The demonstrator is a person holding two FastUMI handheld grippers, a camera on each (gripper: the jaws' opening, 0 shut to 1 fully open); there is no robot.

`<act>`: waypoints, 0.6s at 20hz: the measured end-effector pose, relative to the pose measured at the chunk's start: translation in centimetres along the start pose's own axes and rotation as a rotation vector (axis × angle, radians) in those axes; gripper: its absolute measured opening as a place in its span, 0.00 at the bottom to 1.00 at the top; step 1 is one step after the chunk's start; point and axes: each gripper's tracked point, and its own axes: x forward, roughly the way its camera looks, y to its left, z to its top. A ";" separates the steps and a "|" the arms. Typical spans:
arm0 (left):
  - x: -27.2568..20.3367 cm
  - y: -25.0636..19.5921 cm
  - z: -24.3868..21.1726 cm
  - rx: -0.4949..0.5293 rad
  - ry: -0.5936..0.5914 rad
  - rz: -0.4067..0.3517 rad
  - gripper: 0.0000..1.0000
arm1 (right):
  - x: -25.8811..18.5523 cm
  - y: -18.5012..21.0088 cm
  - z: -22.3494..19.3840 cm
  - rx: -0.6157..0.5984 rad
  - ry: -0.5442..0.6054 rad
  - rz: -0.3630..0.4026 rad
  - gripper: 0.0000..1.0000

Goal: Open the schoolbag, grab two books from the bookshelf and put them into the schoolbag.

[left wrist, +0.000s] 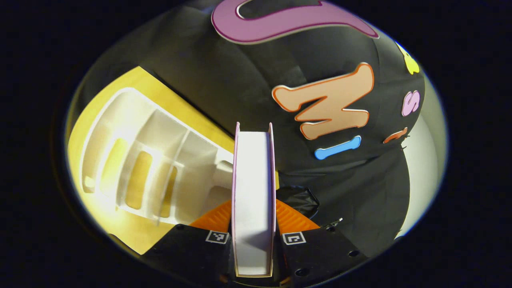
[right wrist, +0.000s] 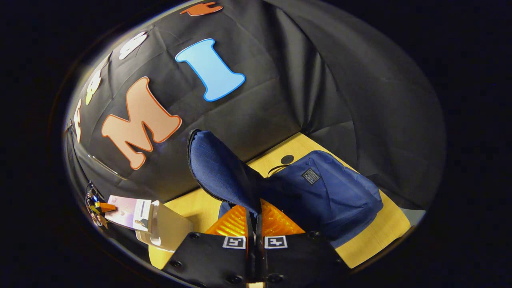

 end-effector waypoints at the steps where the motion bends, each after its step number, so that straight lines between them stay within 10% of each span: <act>1: 1.1 -0.5 -1.2 -0.006 0.025 -0.021 0.34 | 0.0 0.0 0.0 -0.002 0.002 0.004 0.03; 12: 13.7 -4.3 -10.4 -0.017 0.190 -0.100 0.36 | -0.4 0.0 -0.4 -0.043 0.017 0.038 0.03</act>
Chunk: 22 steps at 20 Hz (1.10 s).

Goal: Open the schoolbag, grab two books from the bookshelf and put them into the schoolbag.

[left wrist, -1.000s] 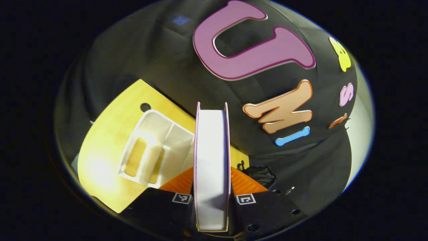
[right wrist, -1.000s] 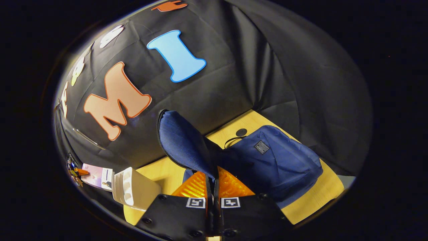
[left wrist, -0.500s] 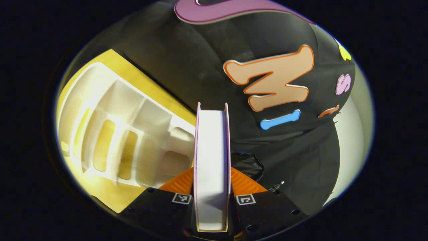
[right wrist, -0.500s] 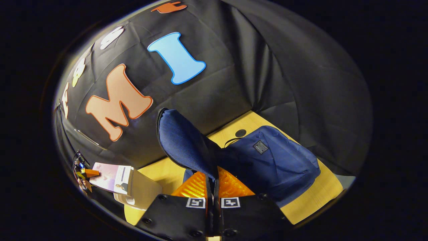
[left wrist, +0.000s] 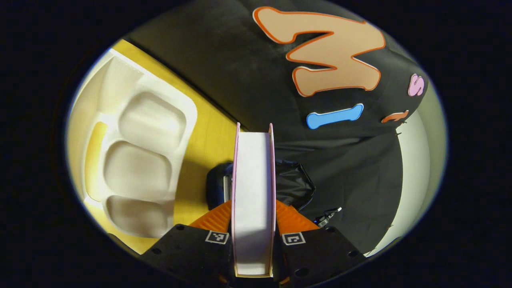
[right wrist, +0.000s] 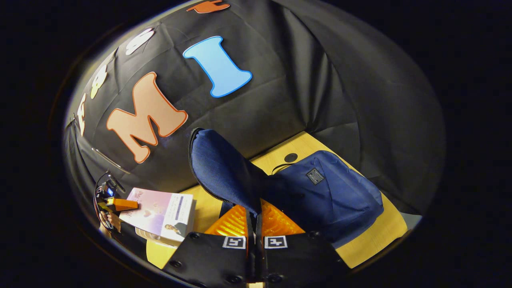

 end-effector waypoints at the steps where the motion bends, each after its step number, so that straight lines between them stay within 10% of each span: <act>1: 1.0 0.0 -0.7 0.001 0.016 -0.001 0.34 | -0.1 -0.1 0.1 -0.005 0.000 0.003 0.03; 22: 25.1 0.0 -9.5 -0.287 0.098 -0.051 0.34 | 0.0 1.5 1.5 -0.054 0.003 0.079 0.05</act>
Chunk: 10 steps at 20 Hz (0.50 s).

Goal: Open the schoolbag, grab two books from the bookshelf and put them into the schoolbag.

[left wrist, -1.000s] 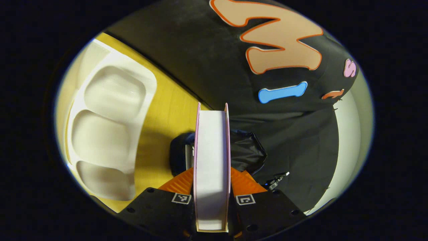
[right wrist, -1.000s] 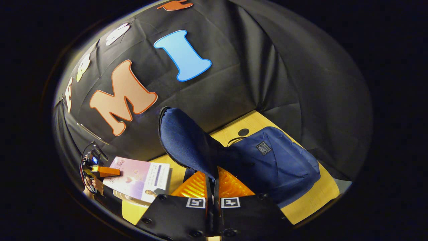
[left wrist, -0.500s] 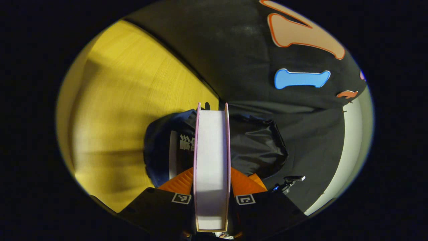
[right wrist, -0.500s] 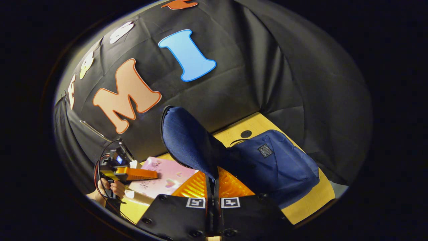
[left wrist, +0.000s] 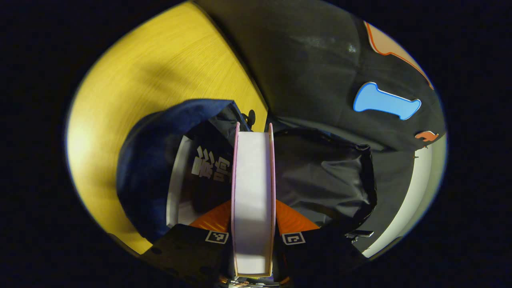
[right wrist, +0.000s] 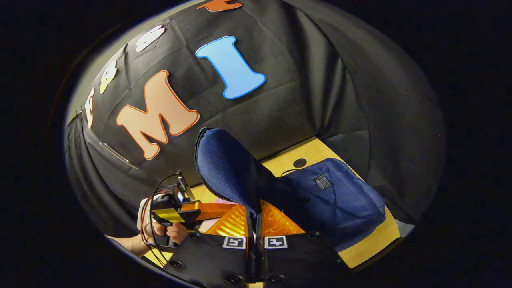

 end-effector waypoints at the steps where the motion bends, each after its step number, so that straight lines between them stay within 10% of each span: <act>1: 0.5 -0.1 -0.1 -0.008 -0.007 -0.012 0.34 | 0.0 0.3 0.1 0.002 -0.003 0.007 0.05; 10: 2.6 0.8 -0.5 -0.055 -0.015 -0.071 0.34 | 0.5 0.5 0.0 0.004 -0.003 0.018 0.05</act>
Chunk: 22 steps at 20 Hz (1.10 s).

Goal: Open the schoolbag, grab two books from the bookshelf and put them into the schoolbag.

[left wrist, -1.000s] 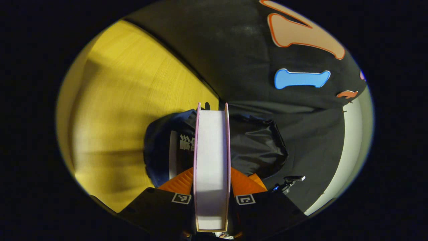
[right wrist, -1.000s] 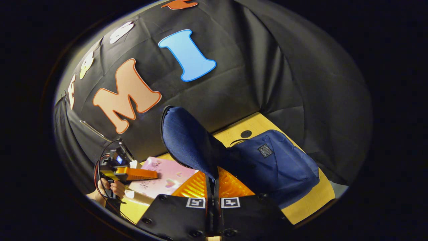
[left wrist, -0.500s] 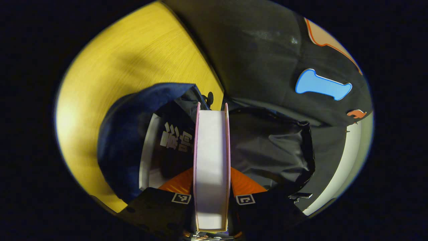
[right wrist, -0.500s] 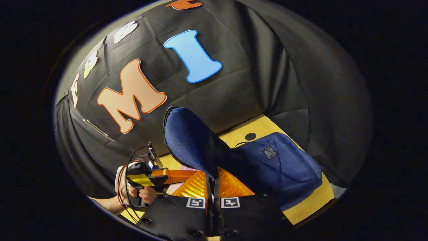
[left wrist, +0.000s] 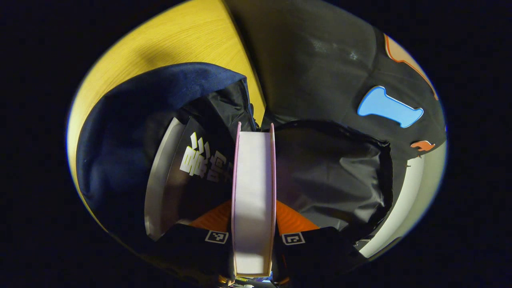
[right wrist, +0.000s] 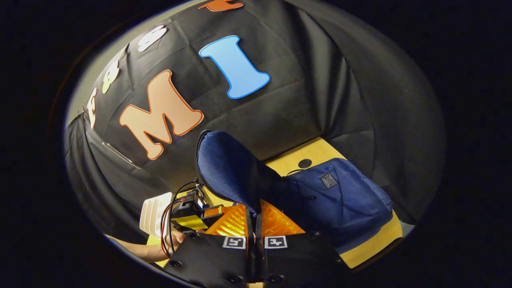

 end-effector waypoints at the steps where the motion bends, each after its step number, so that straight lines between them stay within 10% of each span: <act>1: -0.1 0.1 0.1 0.003 -0.002 0.006 0.34 | 0.1 0.0 0.0 -0.001 0.000 0.000 0.05; 7: -0.7 3.5 0.4 0.051 -0.029 0.230 0.41 | 0.2 -0.4 -0.5 -0.016 0.020 -0.007 0.03; 9: -2.0 3.6 0.4 0.158 -0.027 0.296 0.69 | 0.2 -0.4 -0.9 -0.014 0.026 -0.005 0.04; 12: -5.3 4.2 1.9 0.512 -0.047 0.509 1.00 | 0.3 -0.3 -1.9 -0.030 0.037 -0.005 0.03; 15: -12.0 1.4 5.4 0.954 -0.171 0.701 0.97 | 0.6 0.2 -2.7 -0.062 0.046 -0.004 0.03; 18: -18.9 -6.8 6.4 1.240 -0.454 0.695 0.96 | 0.5 0.5 -3.5 -0.106 0.043 -0.014 0.03; 22: -25.9 -11.3 2.6 1.342 -0.708 0.666 0.97 | 0.1 0.6 -4.6 -0.167 0.027 -0.053 0.02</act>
